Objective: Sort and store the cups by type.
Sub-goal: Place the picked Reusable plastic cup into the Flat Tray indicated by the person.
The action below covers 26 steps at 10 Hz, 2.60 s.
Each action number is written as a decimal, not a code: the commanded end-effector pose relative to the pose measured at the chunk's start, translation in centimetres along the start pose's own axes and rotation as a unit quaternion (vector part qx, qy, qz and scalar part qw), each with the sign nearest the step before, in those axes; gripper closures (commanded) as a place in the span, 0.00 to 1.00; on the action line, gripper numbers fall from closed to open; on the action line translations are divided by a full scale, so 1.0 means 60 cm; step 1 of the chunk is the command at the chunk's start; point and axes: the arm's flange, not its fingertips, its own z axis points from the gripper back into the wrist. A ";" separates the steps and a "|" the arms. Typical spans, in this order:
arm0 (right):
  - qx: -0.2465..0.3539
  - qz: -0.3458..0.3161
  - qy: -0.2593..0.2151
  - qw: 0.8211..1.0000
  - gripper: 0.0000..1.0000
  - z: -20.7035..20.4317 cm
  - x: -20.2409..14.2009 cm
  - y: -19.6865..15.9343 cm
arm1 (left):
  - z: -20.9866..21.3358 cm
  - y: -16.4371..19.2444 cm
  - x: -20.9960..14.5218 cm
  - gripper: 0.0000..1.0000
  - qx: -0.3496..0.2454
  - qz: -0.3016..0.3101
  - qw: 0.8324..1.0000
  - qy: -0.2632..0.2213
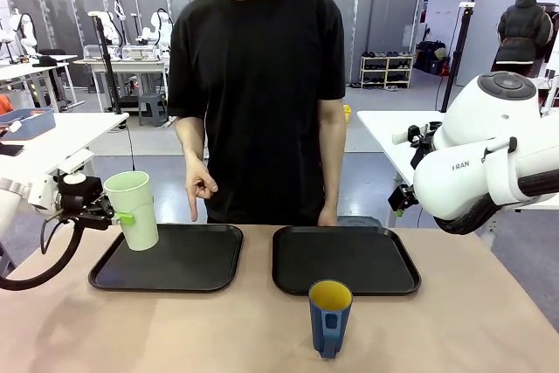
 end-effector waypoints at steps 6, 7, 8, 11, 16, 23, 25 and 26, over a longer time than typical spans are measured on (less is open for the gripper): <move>-0.001 0.000 0.000 1.000 0.00 -0.001 0.001 -0.001 | -0.012 0.044 -0.035 0.13 0.012 -0.012 1.000 0.012; -0.001 0.000 0.000 1.000 0.00 -0.001 0.001 -0.001 | -0.015 0.054 -0.045 0.13 -0.001 -0.016 1.000 0.001; -0.001 0.000 0.000 1.000 0.00 -0.001 0.001 -0.001 | -0.017 0.065 -0.056 0.13 -0.002 -0.021 1.000 -0.008; -0.001 0.000 0.000 1.000 0.00 -0.001 0.001 -0.001 | -0.023 0.101 -0.096 0.13 0.008 -0.021 0.999 -0.023; -0.001 0.000 0.000 1.000 0.00 -0.001 0.001 -0.001 | -0.016 0.138 -0.145 0.13 0.046 -0.008 0.999 -0.012; -0.001 0.000 0.000 1.000 0.00 -0.001 0.001 -0.001 | -0.012 0.157 -0.179 0.13 0.028 -0.002 1.000 -0.006; -0.001 0.000 0.000 1.000 0.00 -0.001 0.001 -0.001 | -0.011 0.156 -0.180 0.13 0.025 0.010 1.000 0.004; -0.001 0.000 0.000 1.000 0.00 -0.001 0.001 -0.001 | -0.011 0.156 -0.180 0.00 0.026 0.024 0.999 -0.002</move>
